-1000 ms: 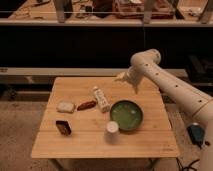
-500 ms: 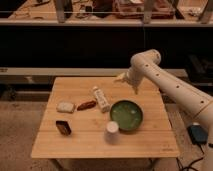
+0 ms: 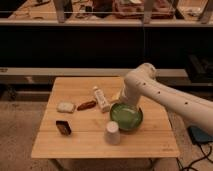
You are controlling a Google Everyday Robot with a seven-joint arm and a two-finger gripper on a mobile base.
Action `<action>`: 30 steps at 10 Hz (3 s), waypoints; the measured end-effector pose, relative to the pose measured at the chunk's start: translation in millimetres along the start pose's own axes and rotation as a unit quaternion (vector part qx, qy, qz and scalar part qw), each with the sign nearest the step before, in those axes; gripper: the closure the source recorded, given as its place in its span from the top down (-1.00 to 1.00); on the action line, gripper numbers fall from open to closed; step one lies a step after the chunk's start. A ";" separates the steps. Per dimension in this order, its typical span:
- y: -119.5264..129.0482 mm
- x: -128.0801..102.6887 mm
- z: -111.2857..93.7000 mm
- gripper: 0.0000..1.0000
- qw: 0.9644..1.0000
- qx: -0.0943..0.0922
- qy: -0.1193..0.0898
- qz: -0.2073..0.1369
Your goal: Place the ceramic cup over the eraser
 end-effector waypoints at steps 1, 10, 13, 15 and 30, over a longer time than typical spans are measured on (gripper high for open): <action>-3.6 -20.2 1.4 0.60 1.000 -0.003 -0.004 -0.011; -38.4 -82.8 25.1 0.60 0.997 -0.050 -0.049 -0.033; -44.2 -84.3 36.8 0.60 0.996 -0.046 -0.077 -0.022; -42.6 -83.5 45.8 0.60 0.995 -0.048 -0.088 -0.021; -30.1 -99.1 72.5 -0.86 0.993 -0.027 -0.105 -0.037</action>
